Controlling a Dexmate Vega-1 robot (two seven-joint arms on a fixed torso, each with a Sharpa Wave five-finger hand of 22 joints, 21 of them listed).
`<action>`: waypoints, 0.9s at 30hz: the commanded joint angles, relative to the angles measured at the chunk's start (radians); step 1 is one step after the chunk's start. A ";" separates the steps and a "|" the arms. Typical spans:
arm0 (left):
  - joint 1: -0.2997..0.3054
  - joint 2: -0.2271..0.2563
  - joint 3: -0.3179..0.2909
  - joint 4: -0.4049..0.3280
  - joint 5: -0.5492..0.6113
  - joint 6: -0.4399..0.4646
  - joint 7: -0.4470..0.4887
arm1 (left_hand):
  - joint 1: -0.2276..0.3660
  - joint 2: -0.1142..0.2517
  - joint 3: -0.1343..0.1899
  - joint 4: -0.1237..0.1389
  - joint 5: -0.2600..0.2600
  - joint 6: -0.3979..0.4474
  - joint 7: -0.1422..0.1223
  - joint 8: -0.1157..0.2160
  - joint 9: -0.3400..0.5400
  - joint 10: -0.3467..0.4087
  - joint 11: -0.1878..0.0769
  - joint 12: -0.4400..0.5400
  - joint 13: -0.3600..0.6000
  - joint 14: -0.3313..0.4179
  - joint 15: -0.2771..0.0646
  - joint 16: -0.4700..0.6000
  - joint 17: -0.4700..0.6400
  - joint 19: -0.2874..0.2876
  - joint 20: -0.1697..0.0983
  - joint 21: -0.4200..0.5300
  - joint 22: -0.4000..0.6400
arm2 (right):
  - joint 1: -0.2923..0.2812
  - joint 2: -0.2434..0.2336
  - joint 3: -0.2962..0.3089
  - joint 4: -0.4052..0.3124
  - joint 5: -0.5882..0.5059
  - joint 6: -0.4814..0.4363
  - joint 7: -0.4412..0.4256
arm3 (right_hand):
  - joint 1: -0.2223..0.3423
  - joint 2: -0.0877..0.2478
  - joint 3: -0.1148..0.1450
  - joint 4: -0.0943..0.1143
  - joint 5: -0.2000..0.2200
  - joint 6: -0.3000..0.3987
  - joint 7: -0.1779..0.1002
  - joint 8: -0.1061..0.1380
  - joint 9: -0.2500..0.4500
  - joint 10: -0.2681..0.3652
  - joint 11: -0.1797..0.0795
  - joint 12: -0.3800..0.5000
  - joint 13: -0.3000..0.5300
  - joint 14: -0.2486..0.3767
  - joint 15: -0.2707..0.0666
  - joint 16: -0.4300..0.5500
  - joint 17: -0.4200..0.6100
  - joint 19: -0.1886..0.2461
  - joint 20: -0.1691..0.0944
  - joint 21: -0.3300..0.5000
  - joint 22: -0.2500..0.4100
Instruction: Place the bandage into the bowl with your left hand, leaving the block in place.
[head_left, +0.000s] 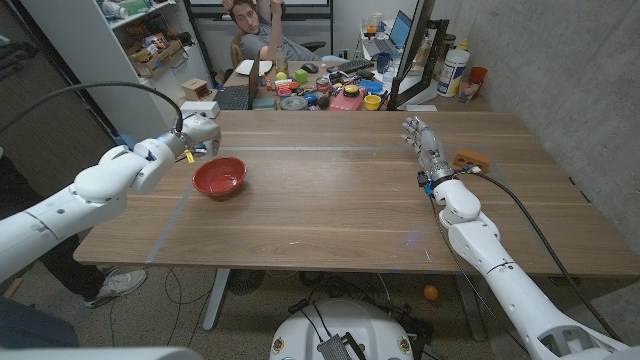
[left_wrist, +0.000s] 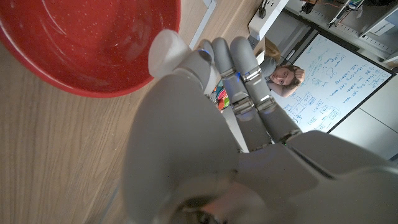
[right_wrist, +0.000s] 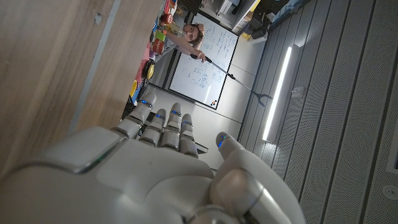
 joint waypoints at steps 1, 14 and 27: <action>-0.046 -0.020 0.059 0.069 0.015 0.002 0.001 | 0.002 0.011 0.043 0.031 0.008 0.036 0.031 -0.001 0.001 0.036 0.031 0.003 0.007 0.101 -0.103 -0.005 0.004 0.000 -0.123 0.009 0.001 | 0.018 0.006 -0.010 0.016 -0.008 -0.009 -0.004 | -0.011 0.044 0.007 0.001 0.006 0.010 0.001 0.004 0.002 0.006 0.001 -0.002 0.005 0.007 0.002 -0.002 0.004 0.008 -0.022 -0.001 0.004; -0.118 -0.084 0.141 0.163 -0.005 -0.086 0.058 | -0.001 0.005 0.050 0.031 0.008 0.042 0.032 -0.006 -0.003 0.043 0.032 -0.002 0.002 0.107 -0.104 -0.012 0.004 -0.002 -0.123 0.016 0.002 | 0.018 0.004 -0.005 0.017 -0.010 -0.017 -0.013 | -0.011 0.043 0.007 0.000 0.006 0.011 0.001 0.005 0.002 0.006 0.000 -0.002 0.005 0.007 0.002 -0.002 0.004 0.009 -0.021 -0.004 0.005; -0.173 -0.126 0.200 0.220 -0.009 -0.132 0.051 | -0.005 0.003 0.057 0.032 0.008 0.047 0.031 -0.009 -0.003 0.048 0.029 -0.004 0.001 0.114 -0.104 -0.019 0.005 -0.002 -0.122 0.023 0.002 | 0.030 0.009 -0.004 0.037 -0.008 -0.015 -0.009 | -0.011 0.043 0.007 -0.001 0.006 0.010 0.000 0.004 0.002 0.006 0.001 -0.003 0.005 0.007 0.001 -0.002 0.004 0.010 -0.023 -0.006 0.005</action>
